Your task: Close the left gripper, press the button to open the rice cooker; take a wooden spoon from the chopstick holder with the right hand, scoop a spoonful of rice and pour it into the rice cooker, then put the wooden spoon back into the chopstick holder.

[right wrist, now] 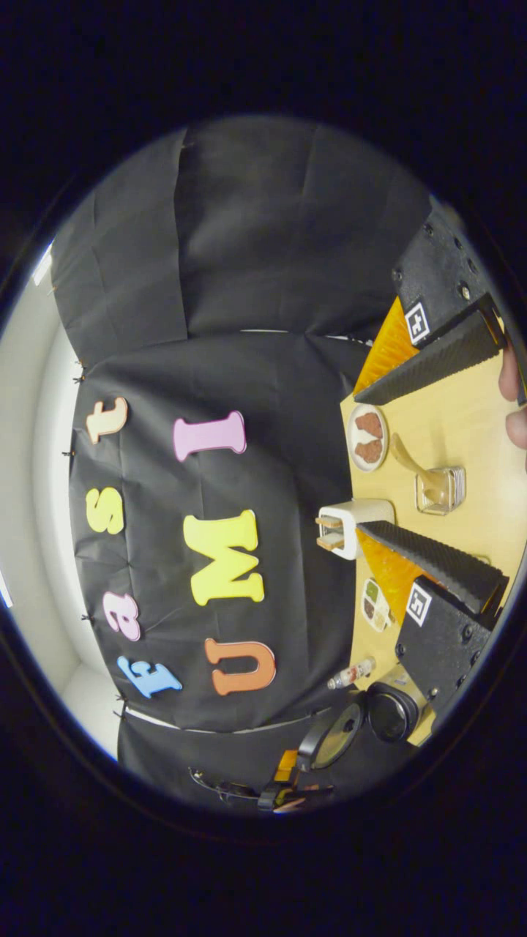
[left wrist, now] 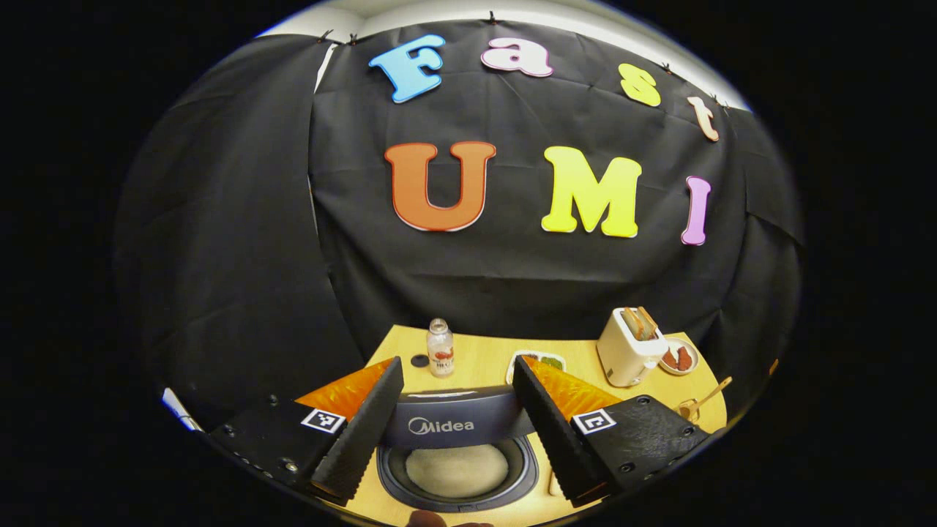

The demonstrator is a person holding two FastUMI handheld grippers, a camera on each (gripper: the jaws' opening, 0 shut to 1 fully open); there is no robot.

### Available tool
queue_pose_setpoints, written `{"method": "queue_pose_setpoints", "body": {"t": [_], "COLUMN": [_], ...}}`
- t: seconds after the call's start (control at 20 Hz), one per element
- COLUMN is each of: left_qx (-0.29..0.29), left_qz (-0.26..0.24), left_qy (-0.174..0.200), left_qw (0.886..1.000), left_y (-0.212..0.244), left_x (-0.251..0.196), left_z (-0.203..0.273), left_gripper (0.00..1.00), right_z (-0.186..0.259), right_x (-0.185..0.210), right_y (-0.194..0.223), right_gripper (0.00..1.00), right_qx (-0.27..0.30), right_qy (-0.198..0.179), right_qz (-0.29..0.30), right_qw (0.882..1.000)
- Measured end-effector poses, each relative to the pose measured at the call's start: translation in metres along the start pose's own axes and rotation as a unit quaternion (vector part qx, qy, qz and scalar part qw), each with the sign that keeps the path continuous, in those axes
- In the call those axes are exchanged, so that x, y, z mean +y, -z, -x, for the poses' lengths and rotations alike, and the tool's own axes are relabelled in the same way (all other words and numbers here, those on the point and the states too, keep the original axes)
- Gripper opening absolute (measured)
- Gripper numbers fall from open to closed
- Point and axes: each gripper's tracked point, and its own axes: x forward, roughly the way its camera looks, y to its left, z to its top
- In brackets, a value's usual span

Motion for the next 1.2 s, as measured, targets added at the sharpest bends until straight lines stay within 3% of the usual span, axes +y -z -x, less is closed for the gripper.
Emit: {"method": "queue_pose_setpoints", "body": {"t": [0.2, 0.55, 0.9, 1.2], "left_qx": [0.038, 0.065, 0.125, 0.155], "left_qz": [0.019, 0.04, 0.053, 0.071], "left_qy": [0.021, 0.012, 0.015, 0.011], "left_qw": [0.999, 0.997, 0.991, 0.985], "left_y": [0.041, 0.105, 0.168, 0.191], "left_x": [-0.005, -0.012, -0.016, -0.02], "left_z": [0.027, 0.04, 0.038, 0.033], "left_gripper": [0.97, 0.97, 0.98, 0.98], "right_z": [-0.008, -0.004, 0.022, 0.041], "right_x": [0.023, 0.055, 0.074, 0.076], "right_y": [-0.006, -0.008, 0.005, 0.026], "right_gripper": [0.98, 1.0, 1.0, 0.99], "right_qx": [-0.004, 0.006, 0.019, 0.049], "right_qy": [-0.029, -0.057, -0.067, -0.067], "right_qz": [0.034, 0.054, 0.065, 0.047], "right_qw": [0.999, 0.997, 0.995, 0.995]}}
